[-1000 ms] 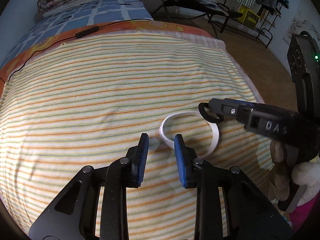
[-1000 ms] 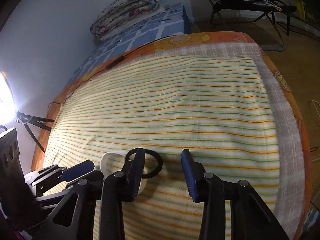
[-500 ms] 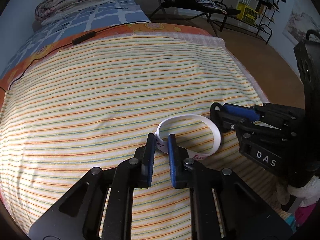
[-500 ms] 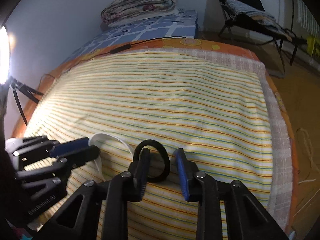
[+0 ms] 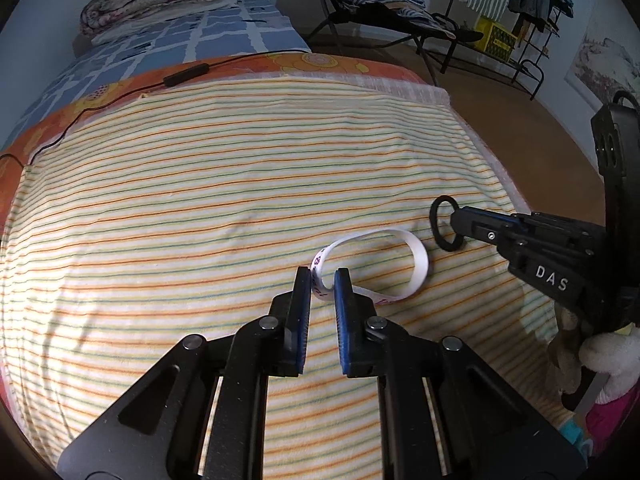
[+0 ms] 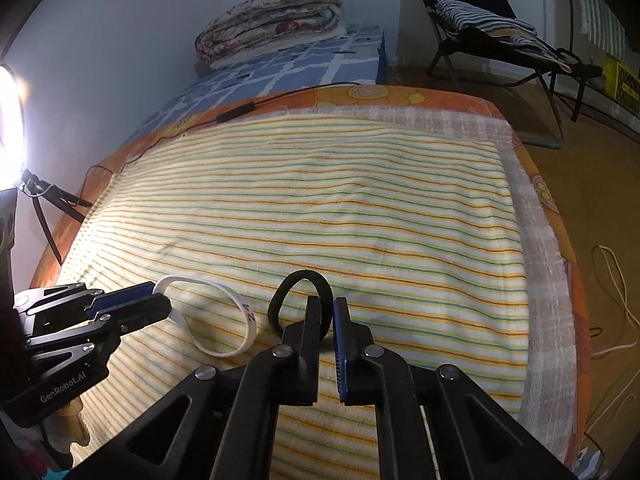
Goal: Collect trash
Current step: 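Grasp the white wristband with the left tool while the right tool grasps the black hair tie, then carry the wristband and hair tie over the blue basket and open both tools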
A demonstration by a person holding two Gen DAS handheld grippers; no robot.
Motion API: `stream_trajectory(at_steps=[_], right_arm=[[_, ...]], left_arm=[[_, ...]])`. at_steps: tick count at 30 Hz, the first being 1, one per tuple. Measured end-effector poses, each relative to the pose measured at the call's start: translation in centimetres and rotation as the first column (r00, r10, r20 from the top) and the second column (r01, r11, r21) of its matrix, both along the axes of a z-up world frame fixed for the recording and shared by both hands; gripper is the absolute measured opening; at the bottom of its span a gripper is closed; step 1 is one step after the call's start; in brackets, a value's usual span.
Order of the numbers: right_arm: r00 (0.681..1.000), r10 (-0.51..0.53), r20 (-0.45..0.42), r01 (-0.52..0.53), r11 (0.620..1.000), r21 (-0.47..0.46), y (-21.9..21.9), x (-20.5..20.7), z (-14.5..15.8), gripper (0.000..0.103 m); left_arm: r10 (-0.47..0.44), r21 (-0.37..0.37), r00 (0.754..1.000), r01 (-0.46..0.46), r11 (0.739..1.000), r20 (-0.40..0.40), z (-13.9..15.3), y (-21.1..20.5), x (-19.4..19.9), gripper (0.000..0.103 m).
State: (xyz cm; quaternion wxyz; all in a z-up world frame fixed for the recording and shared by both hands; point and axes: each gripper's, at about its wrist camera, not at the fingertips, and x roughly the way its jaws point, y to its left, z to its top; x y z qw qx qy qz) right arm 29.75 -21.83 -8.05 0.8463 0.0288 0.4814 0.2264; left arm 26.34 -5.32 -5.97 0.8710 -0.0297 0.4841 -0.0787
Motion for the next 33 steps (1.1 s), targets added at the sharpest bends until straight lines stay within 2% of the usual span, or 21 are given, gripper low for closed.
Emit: stream_trajectory(at_steps=[9,17,23,33], right_arm=[[1.000,-0.005,0.023,0.004,0.999,0.049,-0.8,-1.8,2.1,0.004],[0.999,-0.004,0.039,0.000,0.995,0.100,-1.1,-4.7,4.2,0.004],[0.998,0.014,0.060,-0.021,0.994,0.106,-0.7,-7.9,6.0,0.004],[0.993,0.070,0.096,-0.081,0.990,0.112,1.2,-14.8,8.9,0.004]], left_arm=[[0.004,0.011,1.000,-0.004,1.000,0.031,1.9,1.3,-2.6,0.010],[0.008,0.024,0.998,-0.009,1.000,0.065,4.4,3.4,-6.5,0.010],[0.019,0.049,0.995,-0.023,0.999,0.095,6.3,5.1,-9.9,0.010],[0.030,0.049,0.994,-0.035,0.998,0.106,8.1,7.6,-16.8,0.010]])
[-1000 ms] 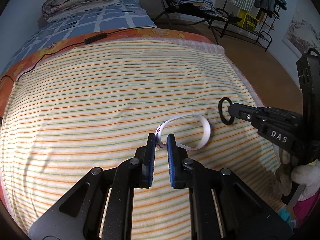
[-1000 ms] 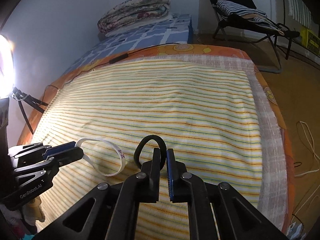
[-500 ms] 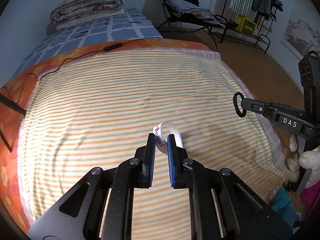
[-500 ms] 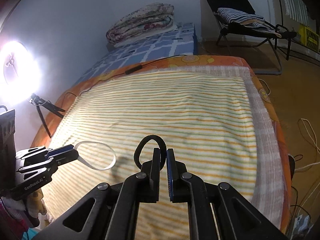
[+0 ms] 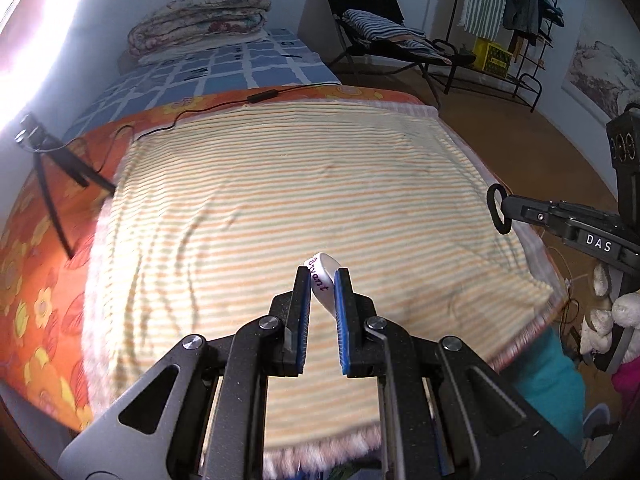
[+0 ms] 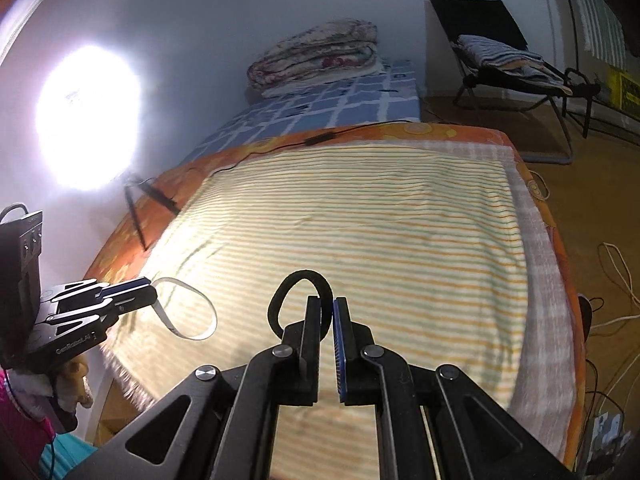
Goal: Collect trash
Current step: 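Carry the wristband and hair tie over the blue basket and open both tools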
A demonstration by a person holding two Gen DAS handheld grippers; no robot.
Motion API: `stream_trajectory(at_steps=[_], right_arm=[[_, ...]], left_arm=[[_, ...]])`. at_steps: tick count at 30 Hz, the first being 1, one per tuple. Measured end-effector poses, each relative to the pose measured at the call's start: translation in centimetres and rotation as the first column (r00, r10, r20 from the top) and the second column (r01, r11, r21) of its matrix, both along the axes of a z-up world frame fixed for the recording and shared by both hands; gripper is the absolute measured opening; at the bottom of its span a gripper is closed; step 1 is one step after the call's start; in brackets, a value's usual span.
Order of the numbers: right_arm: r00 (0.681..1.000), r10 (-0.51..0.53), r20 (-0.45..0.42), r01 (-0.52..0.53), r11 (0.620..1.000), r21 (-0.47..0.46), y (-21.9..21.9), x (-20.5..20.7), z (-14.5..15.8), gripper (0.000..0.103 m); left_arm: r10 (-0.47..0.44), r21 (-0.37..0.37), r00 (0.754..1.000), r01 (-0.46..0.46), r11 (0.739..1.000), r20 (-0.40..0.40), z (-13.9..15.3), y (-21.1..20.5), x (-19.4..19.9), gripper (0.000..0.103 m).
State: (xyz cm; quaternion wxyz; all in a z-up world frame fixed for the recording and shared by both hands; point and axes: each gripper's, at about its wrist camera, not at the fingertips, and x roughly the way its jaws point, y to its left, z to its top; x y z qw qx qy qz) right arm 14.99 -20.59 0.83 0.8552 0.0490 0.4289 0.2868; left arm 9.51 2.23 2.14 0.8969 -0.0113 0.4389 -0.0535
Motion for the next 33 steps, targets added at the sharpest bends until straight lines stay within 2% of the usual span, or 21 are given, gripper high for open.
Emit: stream_trajectory(at_steps=[8,18,25,33], right_arm=[[0.997,0.069,0.024,-0.069,0.998,-0.009,2.2,-6.4,1.5,0.004],[0.992,0.124,0.021,-0.123,0.991,-0.043,4.1,-13.1,1.4,0.004],[0.989,0.147,-0.009,-0.147,0.987,-0.062,4.8,-17.0,-0.3,0.004],[0.986,0.152,-0.070,-0.156,0.986,-0.060,5.4,-19.7,-3.0,0.004]], left_arm=[[-0.001,-0.016,1.000,0.001,1.000,0.001,0.9,1.2,-6.2,0.010],[-0.011,-0.021,1.000,0.011,1.000,0.002,0.7,1.1,-12.6,0.010],[-0.019,-0.042,0.999,0.018,0.999,-0.030,-0.9,0.9,-15.6,0.010],[-0.016,-0.058,0.996,0.011,0.998,-0.083,-3.6,0.8,-17.8,0.010]])
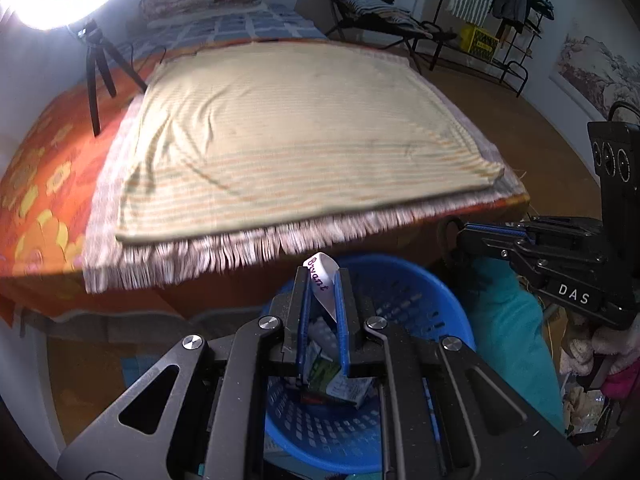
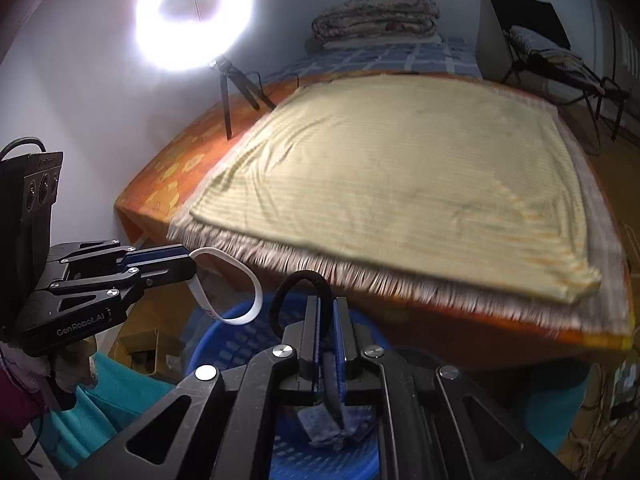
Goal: Collect trash
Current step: 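Carry the wristband and hair tie over the blue basket and open both tools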
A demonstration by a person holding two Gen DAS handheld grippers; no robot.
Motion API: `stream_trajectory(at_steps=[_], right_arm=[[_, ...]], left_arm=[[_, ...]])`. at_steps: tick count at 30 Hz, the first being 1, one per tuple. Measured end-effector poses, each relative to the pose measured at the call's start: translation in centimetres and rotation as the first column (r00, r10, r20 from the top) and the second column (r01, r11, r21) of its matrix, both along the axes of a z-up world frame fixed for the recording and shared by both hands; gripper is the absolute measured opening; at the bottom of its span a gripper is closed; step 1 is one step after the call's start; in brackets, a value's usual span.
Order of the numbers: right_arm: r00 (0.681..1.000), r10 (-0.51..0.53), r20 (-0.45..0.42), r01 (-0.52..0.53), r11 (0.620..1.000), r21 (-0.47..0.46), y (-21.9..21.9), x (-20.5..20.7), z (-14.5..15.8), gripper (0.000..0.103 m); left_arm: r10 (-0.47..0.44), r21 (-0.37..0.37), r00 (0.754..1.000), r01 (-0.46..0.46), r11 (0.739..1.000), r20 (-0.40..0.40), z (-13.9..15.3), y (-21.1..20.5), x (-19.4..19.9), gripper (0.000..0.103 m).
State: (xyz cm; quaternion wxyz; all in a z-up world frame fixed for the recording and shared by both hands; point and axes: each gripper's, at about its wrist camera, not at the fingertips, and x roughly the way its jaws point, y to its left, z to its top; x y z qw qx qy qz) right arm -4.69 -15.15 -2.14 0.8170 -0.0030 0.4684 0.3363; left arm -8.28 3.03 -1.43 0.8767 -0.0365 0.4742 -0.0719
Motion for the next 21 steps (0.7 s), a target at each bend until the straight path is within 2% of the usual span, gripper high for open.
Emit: stream_trajectory(at_steps=[21], right_arm=[[0.993,-0.019,-0.119,0.014,0.999,-0.046,0.9,-3.2,-6.2,0.007]], left_arm=[[0.002,-0.010,0.989,-0.004,1.000,-0.148,-6.5,-0.6,-2.7,0.012]])
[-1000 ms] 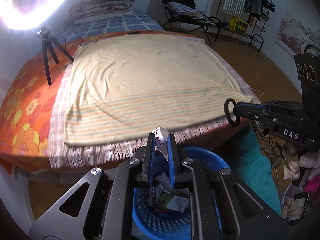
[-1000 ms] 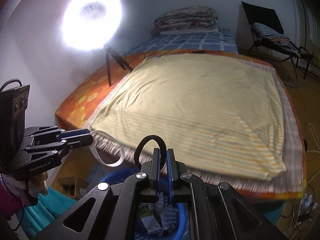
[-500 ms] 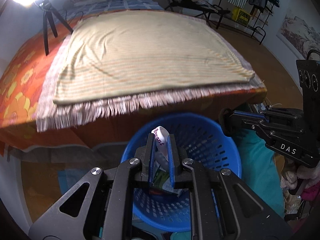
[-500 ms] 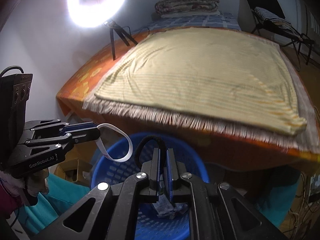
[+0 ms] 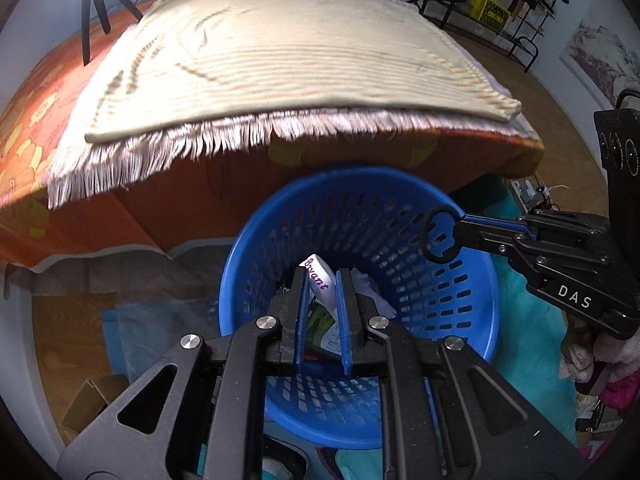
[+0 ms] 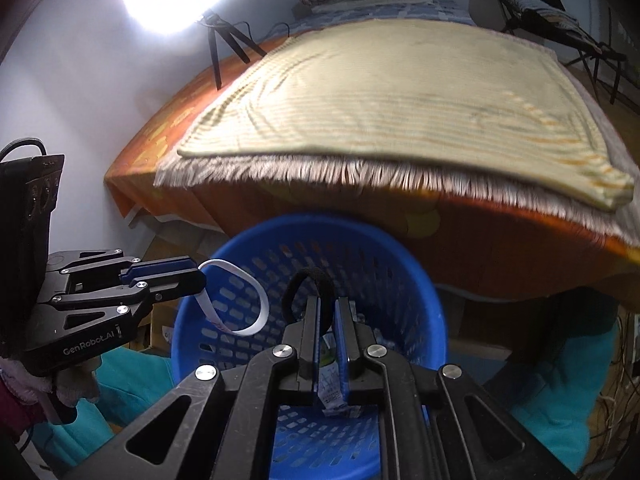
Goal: Collect trash
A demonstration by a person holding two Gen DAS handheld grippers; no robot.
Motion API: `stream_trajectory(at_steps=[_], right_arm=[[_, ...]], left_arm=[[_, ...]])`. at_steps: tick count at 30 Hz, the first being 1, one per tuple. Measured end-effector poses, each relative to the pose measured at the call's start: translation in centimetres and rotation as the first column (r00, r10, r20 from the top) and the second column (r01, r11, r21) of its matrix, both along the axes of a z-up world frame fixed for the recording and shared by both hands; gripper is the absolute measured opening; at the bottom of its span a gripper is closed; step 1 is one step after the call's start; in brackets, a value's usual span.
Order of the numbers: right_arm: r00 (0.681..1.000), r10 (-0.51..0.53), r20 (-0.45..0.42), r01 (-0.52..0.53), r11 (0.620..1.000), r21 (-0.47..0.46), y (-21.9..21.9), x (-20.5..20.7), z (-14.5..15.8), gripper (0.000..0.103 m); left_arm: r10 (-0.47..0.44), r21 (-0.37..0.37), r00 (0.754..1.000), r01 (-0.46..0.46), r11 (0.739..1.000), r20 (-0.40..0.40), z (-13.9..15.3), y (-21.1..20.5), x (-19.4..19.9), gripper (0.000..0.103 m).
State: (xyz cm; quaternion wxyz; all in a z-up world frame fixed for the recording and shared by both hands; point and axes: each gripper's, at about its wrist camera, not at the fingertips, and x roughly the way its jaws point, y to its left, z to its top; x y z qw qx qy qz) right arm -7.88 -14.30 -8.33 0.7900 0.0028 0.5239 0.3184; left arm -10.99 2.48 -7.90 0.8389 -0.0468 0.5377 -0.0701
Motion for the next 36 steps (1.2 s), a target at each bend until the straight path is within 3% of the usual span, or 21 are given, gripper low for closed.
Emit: stream_trajectory(at_steps=[3,6,12,14,15,18,21,24,26,36], right_arm=[[1.000,-0.005,-0.018,0.005,1.000,-0.005,-0.1,-0.1,-0.8,0.009],[1.000,-0.009,-0.027,0.009,1.000,-0.007,-0.2,-0.1,-1.2,0.023],[0.999,-0.020,-0.046,0.019,1.000,-0.023,-0.4,-0.1,-1.9,0.033],[0.999,-0.023,-0.048,0.022,0.999,-0.026,-0.4,-0.1,-2.1,0.046],[0.999,-0.025,-0.048,0.024,0.999,-0.027,-0.5,-0.2,-2.1,0.049],[0.998,-0.030,-0.048,0.029,0.999,-0.033,-0.6,-0.2,-2.3,0.058],[0.998,-0.038,-0.048,0.037,0.999,-0.039,-0.8,-0.2,-2.3,0.069],[0.998,-0.044,-0.050,0.041,0.998,-0.049,-0.9,-0.1,-2.4,0.074],[0.998,-0.050,-0.047,0.047,0.997,-0.056,-0.9,-0.1,-2.4,0.084],[0.994,-0.103,-0.033,0.100,0.991,-0.086,-1.3,0.0,-1.9,0.092]], left_arm=[[0.007,0.002,1.000,-0.007,1.000,-0.012,-0.5,0.2,-0.1,0.012],[0.013,0.008,1.000,-0.013,1.000,-0.024,-1.1,0.3,-0.2,0.012],[0.021,0.018,0.999,-0.020,1.000,-0.050,-1.8,0.4,-0.2,0.012],[0.026,0.022,0.998,-0.025,0.999,-0.055,-2.0,0.4,-0.1,0.012],[0.028,0.025,0.998,-0.027,0.999,-0.057,-2.0,0.5,0.0,0.015],[0.039,0.029,0.998,-0.038,0.999,-0.044,-1.9,0.5,-0.1,0.046],[0.044,0.043,0.999,-0.043,0.998,-0.027,-1.6,0.5,-0.1,0.051],[0.057,0.046,0.998,-0.056,0.997,-0.024,-1.6,0.7,0.1,0.065],[0.070,0.048,0.997,-0.069,0.996,-0.018,-1.5,0.9,0.1,0.067],[0.085,0.050,0.996,-0.085,0.995,-0.008,-0.9,1.2,0.4,0.068]])
